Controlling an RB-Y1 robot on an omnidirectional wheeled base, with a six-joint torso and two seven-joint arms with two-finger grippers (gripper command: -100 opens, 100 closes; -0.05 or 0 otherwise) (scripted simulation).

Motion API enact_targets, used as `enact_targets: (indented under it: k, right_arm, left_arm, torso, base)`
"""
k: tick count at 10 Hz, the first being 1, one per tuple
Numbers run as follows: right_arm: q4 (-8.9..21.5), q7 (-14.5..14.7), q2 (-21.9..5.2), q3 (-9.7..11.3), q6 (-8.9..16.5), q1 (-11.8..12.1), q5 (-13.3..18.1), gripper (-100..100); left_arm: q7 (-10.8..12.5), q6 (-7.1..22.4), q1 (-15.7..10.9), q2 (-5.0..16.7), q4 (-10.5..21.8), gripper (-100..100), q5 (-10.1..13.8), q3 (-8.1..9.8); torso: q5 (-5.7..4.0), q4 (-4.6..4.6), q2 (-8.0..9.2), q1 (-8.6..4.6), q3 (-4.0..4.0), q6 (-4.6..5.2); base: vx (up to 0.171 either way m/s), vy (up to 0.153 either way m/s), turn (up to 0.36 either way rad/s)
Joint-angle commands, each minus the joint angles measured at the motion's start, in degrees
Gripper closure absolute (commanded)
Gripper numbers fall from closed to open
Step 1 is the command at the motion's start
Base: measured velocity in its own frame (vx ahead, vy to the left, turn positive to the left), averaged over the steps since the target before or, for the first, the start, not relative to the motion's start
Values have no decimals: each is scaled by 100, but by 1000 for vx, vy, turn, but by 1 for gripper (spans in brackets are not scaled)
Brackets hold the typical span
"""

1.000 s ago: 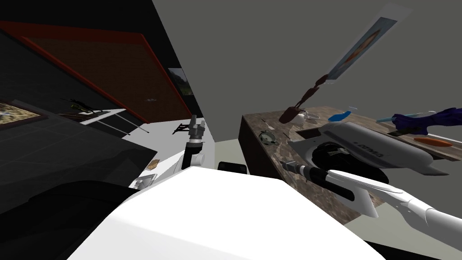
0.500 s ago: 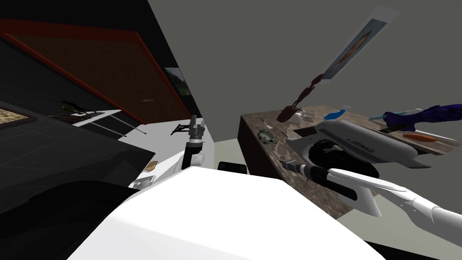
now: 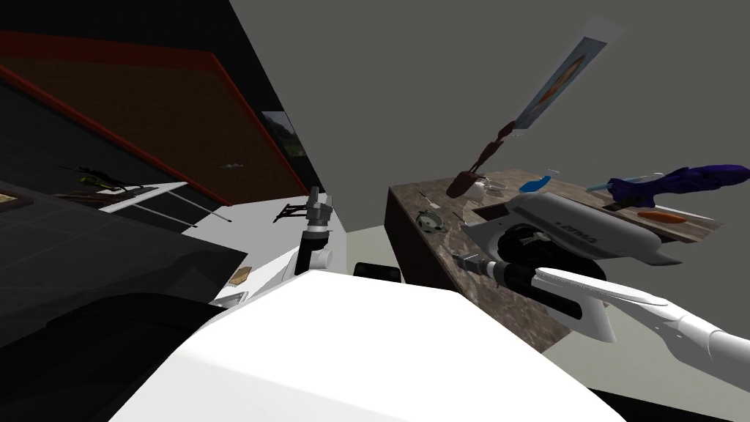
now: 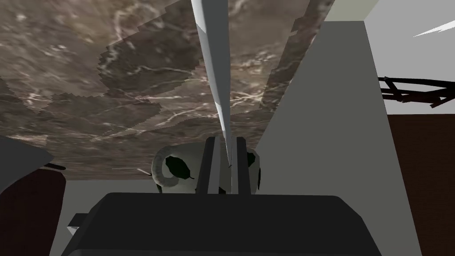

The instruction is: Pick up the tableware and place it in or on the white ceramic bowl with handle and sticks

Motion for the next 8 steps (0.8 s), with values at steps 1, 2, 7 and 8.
enact_targets:
  k: [1,2,7,8]
  right_arm:
    - [-8,-149,-83,230,-72,-286,66,100]
    - [-8,-149,-83,230,-72,-416,66,100]
    - [-147,-238,-248,-153,-312,-600,83,100]
    - [-183,-260,-292,-249,-373,-638,87,100]
  left_arm:
    - [0,0,0,0,0,0,0,0]
    - [0,0,0,0,0,0,0,0]
    - [0,0,-1,0,0,0,0,0]
    - [0,0,-1,0,0,0,0,0]
  torso:
    - [0,0,0,0,0,0]
    - [-2,-4,-4,2,-4,-2]
    - [1,3,4,1,3,-6]
    - [2,3,-2,4,1,-8]
  base:
    - [57,22,-111]
    - [29,15,-4]
    - [33,10,-64]
    - [53,23,-96]
